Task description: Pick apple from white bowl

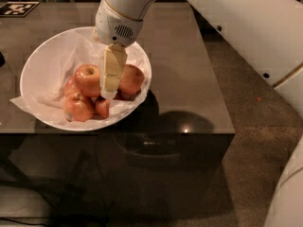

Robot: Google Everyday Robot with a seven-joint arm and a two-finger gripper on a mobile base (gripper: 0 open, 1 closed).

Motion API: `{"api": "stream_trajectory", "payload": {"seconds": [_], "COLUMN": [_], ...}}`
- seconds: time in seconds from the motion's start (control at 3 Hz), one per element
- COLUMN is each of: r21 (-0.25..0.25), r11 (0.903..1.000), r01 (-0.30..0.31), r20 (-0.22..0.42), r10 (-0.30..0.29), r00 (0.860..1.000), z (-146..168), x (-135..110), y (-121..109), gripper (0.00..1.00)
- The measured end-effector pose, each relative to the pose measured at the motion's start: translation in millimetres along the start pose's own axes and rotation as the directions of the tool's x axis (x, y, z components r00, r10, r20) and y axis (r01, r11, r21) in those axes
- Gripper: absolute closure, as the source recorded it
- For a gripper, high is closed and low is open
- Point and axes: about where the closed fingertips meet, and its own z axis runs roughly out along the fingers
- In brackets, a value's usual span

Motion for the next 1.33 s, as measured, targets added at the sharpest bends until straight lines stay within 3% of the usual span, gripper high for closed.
{"api": "stream_trajectory", "payload": {"seconds": [0.67,1.0,1.33], "r21": [-0.063,-0.071,-0.071], "r11": [0.9975,0.9969,0.9969], "r01": [-0.031,-0.034,-0.034], "r20": [0.049,0.064,0.064], "r10": [0.034,0.038,0.038], "r00": [0.998,0.997,0.997], "z": [28.6,36.5,36.5], "x": [-4.0,-4.1,-4.1], "y": [1.9,2.8,2.8], "gripper": [0.00,0.00,0.19]}}
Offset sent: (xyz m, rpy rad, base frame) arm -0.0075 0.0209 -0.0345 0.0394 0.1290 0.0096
